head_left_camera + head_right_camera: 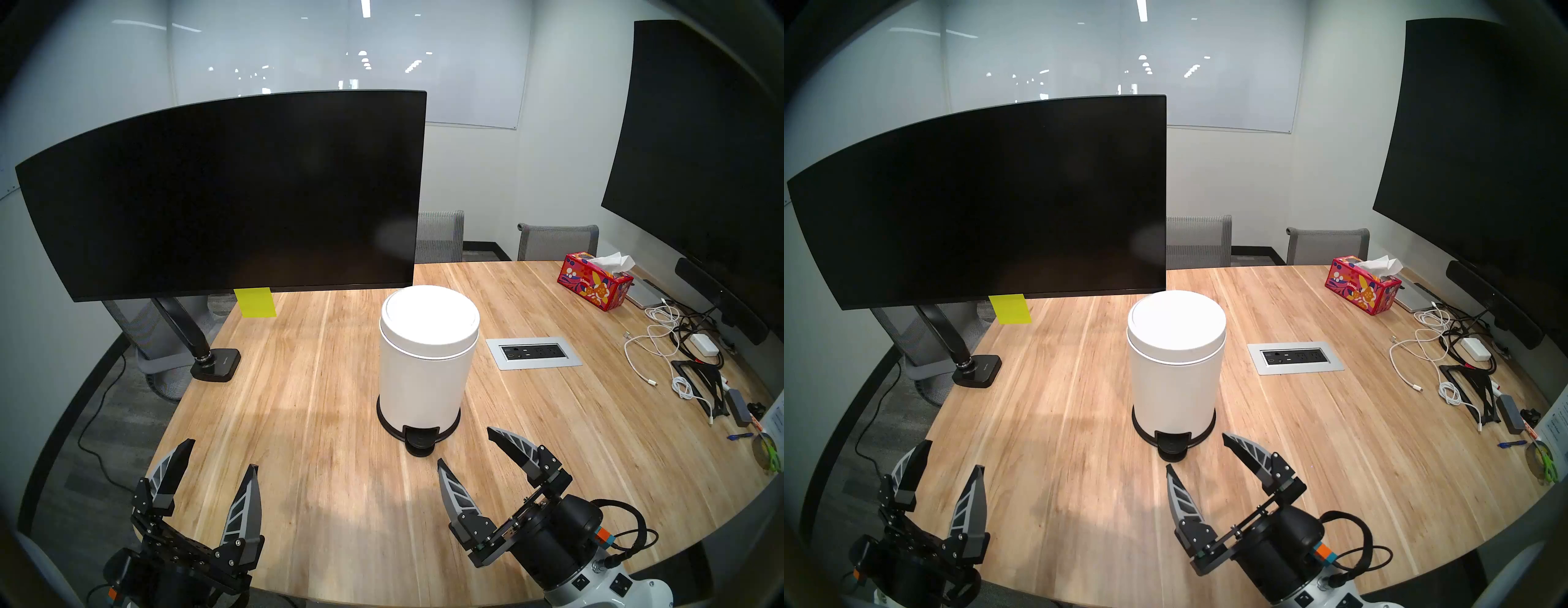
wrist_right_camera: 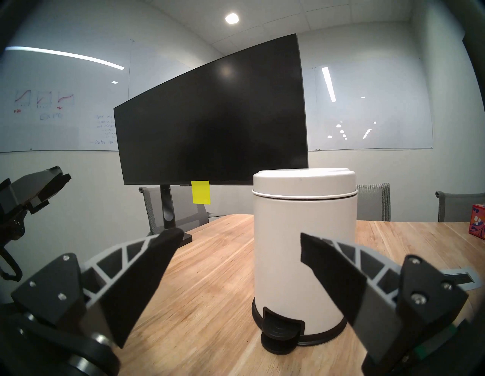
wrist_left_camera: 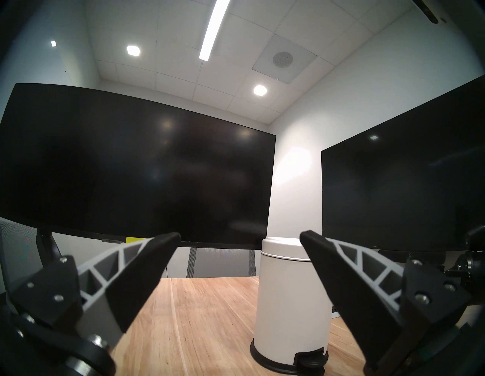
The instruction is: Peel the sticky note off the monitor, open the trash can lid and drop the sticker into the trash can
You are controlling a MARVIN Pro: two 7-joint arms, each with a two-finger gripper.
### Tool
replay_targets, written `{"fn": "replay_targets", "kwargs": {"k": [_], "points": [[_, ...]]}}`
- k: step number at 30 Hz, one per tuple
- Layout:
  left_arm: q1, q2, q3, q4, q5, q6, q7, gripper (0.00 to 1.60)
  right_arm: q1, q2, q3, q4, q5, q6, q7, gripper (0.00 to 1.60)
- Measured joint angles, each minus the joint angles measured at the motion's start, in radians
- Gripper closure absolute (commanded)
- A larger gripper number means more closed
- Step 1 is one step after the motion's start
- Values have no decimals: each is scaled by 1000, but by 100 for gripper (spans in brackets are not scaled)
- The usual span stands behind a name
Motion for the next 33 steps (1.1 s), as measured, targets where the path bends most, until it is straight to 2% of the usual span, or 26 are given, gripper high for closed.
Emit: {"fn": "replay_targets", "kwargs": {"k": [6, 12, 21, 29, 33], "points": [[-5, 6, -5, 14, 3, 10, -4, 0, -17, 1, -2, 0, -18, -4, 6, 0], [-51, 24, -35, 53, 40, 43, 20, 0, -35, 2, 5, -3, -16, -11, 11, 0], [-162, 67, -60, 92, 176, 70, 84, 0, -39, 2, 21, 25, -1, -14, 20, 0], [-255, 96, -60, 94, 237, 119, 150, 0, -9, 2, 3, 95, 3, -14, 30, 0], [-311, 114, -82, 109, 247, 165, 200, 0, 6, 1, -2, 113, 7, -15, 35, 0]]}}
